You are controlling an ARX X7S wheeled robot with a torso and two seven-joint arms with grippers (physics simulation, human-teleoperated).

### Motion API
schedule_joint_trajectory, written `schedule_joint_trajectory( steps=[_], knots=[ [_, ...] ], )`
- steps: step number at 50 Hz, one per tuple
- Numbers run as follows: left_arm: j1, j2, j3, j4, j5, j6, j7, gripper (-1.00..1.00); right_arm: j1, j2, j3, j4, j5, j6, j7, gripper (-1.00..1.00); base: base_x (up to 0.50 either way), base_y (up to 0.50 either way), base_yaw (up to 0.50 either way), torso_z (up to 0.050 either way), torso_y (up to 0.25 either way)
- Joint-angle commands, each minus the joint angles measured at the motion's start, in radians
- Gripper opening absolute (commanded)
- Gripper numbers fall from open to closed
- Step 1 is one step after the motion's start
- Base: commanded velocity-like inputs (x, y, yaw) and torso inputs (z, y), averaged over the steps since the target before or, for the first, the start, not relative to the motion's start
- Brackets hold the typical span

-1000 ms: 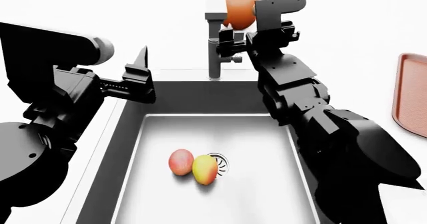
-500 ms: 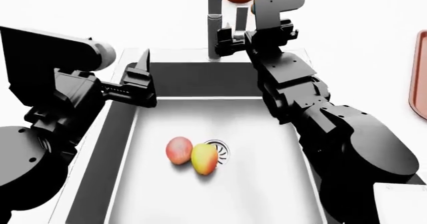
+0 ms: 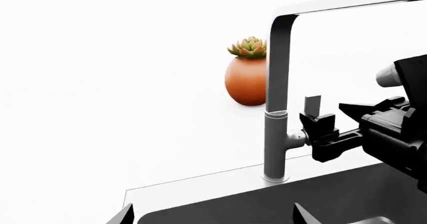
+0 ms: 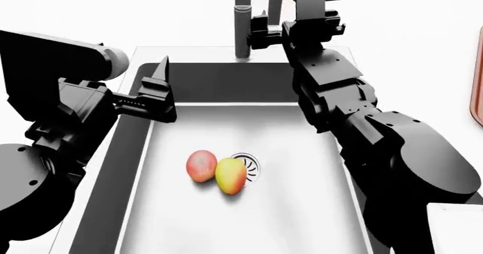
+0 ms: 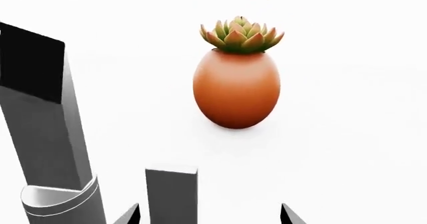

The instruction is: Pick up the fruits and vegetables and place them in the sink. Turn on the sink faucet to wash them. Then turn the sink off and put them in the tray.

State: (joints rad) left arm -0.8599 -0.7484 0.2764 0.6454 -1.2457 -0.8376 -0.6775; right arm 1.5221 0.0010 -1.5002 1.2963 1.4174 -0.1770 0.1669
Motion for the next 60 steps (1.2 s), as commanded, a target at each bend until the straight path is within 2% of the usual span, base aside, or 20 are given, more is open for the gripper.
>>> schedule_joint_trajectory(
  steps=[1, 10, 14, 20, 24, 35, 51, 60],
  knots=[
    [0.002, -0.004, -0.002, 0.001, -0.005, 0.003, -0.002, 1.00, 0.013, -0.001, -0.003, 0.012, 0.054, -0.009, 0.071, 1.00, 0.00, 0.00, 0.00, 0.000, 0.000],
    [0.009, -0.007, 0.001, 0.006, -0.004, 0.006, -0.005, 1.00, -0.001, 0.000, 0.079, 0.012, -0.016, 0.015, 0.175, 1.00, 0.00, 0.00, 0.00, 0.000, 0.000],
    [0.017, -0.008, 0.004, 0.002, 0.008, 0.012, 0.003, 1.00, -0.013, 0.000, 0.180, 0.013, -0.106, 0.043, 0.209, 1.00, 0.00, 0.00, 0.00, 0.000, 0.000],
    [0.023, -0.005, 0.011, -0.007, 0.026, 0.019, 0.016, 1.00, -0.031, -0.001, 0.409, 0.012, -0.315, 0.095, 0.225, 1.00, 0.00, 0.00, 0.00, 0.000, 0.000],
    [0.023, -0.006, 0.011, -0.008, 0.026, 0.020, 0.015, 1.00, -0.036, -0.001, 0.479, 0.012, -0.380, 0.105, 0.218, 1.00, 0.00, 0.00, 0.00, 0.000, 0.000],
    [0.025, -0.008, 0.014, -0.004, 0.025, 0.021, 0.014, 1.00, 0.005, -0.001, 0.428, 0.012, -0.365, 0.050, 0.181, 1.00, 0.00, 0.00, 0.00, 0.000, 0.000],
    [0.021, -0.010, 0.019, -0.001, 0.021, 0.020, 0.008, 1.00, 0.085, -0.001, 0.198, 0.011, -0.168, -0.026, 0.140, 1.00, 0.00, 0.00, 0.00, 0.000, 0.000],
    [0.021, -0.011, 0.021, -0.001, 0.022, 0.020, 0.008, 1.00, 0.071, 0.026, 0.332, 0.012, -0.298, 0.004, 0.189, 1.00, 0.00, 0.00, 0.00, 0.000, 0.000]
  ],
)
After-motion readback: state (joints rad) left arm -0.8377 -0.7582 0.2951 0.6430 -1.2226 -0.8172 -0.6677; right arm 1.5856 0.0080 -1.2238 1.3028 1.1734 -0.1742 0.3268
